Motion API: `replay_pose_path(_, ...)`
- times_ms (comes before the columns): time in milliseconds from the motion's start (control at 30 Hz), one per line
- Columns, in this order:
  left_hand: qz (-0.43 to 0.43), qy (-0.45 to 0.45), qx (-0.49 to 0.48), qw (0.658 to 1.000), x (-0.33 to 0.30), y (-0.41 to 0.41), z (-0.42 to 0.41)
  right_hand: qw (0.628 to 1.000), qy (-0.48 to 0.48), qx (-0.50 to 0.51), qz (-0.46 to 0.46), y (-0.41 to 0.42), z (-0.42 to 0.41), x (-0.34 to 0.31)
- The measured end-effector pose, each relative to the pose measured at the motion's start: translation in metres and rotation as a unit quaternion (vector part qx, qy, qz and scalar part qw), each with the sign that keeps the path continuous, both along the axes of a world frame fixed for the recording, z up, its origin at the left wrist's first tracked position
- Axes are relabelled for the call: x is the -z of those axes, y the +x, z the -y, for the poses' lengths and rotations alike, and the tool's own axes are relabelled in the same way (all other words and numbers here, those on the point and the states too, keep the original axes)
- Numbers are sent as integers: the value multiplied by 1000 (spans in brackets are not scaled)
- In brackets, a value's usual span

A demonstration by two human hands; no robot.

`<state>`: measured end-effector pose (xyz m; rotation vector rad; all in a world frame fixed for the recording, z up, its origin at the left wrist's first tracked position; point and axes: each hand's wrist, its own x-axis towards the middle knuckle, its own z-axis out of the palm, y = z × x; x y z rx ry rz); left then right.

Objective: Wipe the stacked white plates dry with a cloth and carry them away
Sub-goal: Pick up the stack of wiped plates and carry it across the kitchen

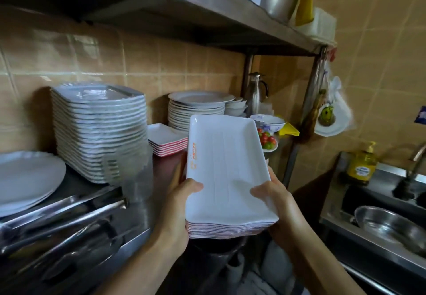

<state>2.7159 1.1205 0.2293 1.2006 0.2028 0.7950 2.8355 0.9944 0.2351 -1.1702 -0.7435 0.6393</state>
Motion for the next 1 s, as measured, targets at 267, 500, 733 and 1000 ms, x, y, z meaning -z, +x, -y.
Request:
replay_pose_path(267, 3, -2, -60, 998, -14, 49, -55, 996, 12, -83, -33, 69, -73, -9)
replay_pose_path(500, 7, -1, -163, 987, -8, 106, -102, 985, -7, -168, -37, 141, -147, -14)
replay_pose_path(733, 63, -119, -224, 965, -16, 165, -145, 951, -25, -301, -57, 201, -217, -32)
replay_pose_path(1000, 41, -151, -285, 946, -32, 193, -171, 916, -70, -375, -122, 234, -271, -37)
